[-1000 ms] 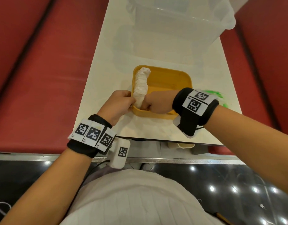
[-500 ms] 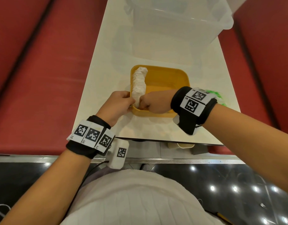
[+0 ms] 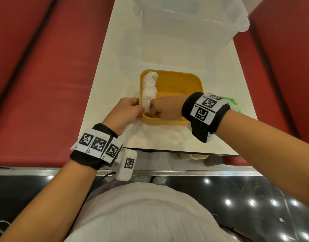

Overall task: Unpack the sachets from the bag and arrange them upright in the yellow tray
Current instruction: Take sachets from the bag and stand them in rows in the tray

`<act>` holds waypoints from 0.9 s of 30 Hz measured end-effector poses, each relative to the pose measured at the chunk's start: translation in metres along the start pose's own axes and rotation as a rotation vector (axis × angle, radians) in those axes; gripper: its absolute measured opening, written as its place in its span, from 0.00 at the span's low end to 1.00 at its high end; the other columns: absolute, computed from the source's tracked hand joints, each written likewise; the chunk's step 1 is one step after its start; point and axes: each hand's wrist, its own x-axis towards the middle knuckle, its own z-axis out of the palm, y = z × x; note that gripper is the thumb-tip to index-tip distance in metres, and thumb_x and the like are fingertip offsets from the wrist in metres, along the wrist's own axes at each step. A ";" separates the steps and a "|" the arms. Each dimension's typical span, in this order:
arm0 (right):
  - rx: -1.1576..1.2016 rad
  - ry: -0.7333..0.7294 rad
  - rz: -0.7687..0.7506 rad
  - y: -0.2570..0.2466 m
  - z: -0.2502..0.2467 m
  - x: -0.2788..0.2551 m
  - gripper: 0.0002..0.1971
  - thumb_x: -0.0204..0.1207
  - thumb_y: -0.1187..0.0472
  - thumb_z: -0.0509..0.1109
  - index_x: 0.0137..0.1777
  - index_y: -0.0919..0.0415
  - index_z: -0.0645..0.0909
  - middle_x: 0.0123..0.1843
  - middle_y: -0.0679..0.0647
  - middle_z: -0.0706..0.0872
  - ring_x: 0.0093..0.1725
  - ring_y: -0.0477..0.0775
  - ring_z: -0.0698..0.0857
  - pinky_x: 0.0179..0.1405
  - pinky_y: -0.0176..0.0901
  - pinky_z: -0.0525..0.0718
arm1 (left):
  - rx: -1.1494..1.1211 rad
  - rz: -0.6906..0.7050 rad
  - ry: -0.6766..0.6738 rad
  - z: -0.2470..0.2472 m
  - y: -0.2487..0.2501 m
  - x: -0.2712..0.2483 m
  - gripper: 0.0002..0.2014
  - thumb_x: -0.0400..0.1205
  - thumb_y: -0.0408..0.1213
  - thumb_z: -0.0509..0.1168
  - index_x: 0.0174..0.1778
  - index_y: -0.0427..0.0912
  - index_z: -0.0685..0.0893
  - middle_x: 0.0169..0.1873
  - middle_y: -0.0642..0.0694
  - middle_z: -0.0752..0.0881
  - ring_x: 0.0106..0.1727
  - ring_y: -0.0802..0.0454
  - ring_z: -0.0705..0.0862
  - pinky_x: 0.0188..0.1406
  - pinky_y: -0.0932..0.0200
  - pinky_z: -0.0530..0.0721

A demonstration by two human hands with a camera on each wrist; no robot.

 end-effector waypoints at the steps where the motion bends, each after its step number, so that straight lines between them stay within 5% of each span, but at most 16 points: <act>1: 0.002 0.004 0.002 0.001 0.000 0.000 0.16 0.82 0.69 0.55 0.64 0.64 0.80 0.59 0.60 0.83 0.51 0.59 0.80 0.51 0.44 0.79 | 0.004 0.001 -0.001 0.000 0.000 0.000 0.12 0.81 0.23 0.58 0.54 0.34 0.86 0.58 0.31 0.87 0.63 0.36 0.85 0.68 0.38 0.80; 6: 0.012 0.015 0.013 0.002 0.000 -0.001 0.18 0.81 0.71 0.54 0.65 0.64 0.80 0.59 0.60 0.82 0.50 0.58 0.79 0.49 0.44 0.75 | 0.015 -0.001 -0.004 0.000 0.001 0.001 0.12 0.82 0.23 0.59 0.54 0.36 0.86 0.58 0.33 0.87 0.62 0.38 0.85 0.67 0.41 0.81; 15: -0.026 0.010 0.020 0.002 -0.006 -0.005 0.22 0.81 0.69 0.54 0.73 0.59 0.76 0.65 0.59 0.80 0.60 0.62 0.80 0.61 0.49 0.79 | -0.047 -0.001 0.006 0.004 0.002 -0.003 0.10 0.84 0.24 0.60 0.57 0.33 0.84 0.59 0.32 0.86 0.62 0.40 0.86 0.62 0.52 0.85; 18: 0.022 0.045 0.030 0.003 -0.011 -0.011 0.25 0.79 0.72 0.54 0.72 0.56 0.78 0.62 0.56 0.83 0.55 0.60 0.80 0.58 0.48 0.81 | -0.077 0.005 0.000 0.005 0.002 -0.004 0.09 0.84 0.24 0.60 0.54 0.36 0.84 0.58 0.34 0.87 0.57 0.44 0.87 0.59 0.56 0.86; 23: 0.261 0.424 0.117 0.022 -0.027 -0.020 0.12 0.80 0.66 0.62 0.55 0.61 0.87 0.53 0.55 0.88 0.50 0.55 0.84 0.48 0.42 0.80 | -0.096 0.009 0.003 0.005 0.005 -0.006 0.06 0.84 0.26 0.62 0.50 0.38 0.84 0.54 0.37 0.87 0.56 0.46 0.86 0.57 0.58 0.86; 27: 0.315 0.673 0.188 0.032 -0.039 -0.010 0.14 0.76 0.62 0.70 0.62 0.63 0.81 0.56 0.58 0.85 0.53 0.58 0.83 0.45 0.40 0.75 | -0.096 0.004 0.002 0.005 0.006 -0.006 0.09 0.84 0.27 0.62 0.58 0.35 0.82 0.51 0.43 0.87 0.53 0.50 0.86 0.55 0.60 0.86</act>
